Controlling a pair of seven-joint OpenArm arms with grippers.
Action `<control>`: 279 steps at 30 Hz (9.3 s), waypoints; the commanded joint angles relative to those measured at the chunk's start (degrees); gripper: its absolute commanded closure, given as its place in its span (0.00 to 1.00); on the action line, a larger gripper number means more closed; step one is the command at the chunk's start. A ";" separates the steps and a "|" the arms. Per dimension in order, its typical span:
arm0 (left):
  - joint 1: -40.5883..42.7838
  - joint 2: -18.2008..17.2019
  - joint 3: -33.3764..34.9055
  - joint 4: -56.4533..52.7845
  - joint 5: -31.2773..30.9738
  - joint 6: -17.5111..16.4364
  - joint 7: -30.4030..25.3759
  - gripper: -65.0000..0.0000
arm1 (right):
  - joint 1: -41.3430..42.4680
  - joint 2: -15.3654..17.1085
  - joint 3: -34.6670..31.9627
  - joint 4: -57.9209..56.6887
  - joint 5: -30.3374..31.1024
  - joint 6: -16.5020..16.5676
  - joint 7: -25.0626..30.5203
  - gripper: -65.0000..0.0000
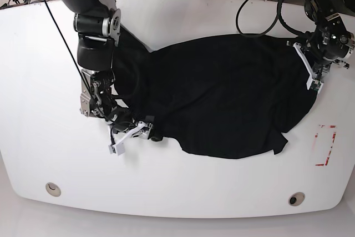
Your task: Fold the T-shirt properly
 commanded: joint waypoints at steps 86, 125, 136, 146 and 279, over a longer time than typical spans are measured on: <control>-6.78 -1.35 -0.11 1.14 0.44 -0.06 0.78 0.99 | -3.32 4.68 -1.13 32.28 -0.70 0.81 -7.30 0.46; -6.47 -1.10 1.31 2.81 1.50 -0.06 4.02 0.78 | -4.99 5.79 0.82 30.46 -1.71 2.29 -8.72 0.20; -2.81 -1.30 1.78 3.03 1.24 -0.06 2.06 0.97 | -3.62 5.90 1.68 21.67 -1.18 2.39 -3.70 0.17; -3.17 -1.48 0.98 3.32 1.21 -0.06 1.56 0.98 | -4.69 4.63 1.80 18.14 0.85 2.77 -2.41 0.18; -11.77 4.14 -9.78 -7.58 0.47 -0.06 1.06 0.53 | -4.34 1.21 -5.83 2.93 -1.87 4.21 5.97 0.97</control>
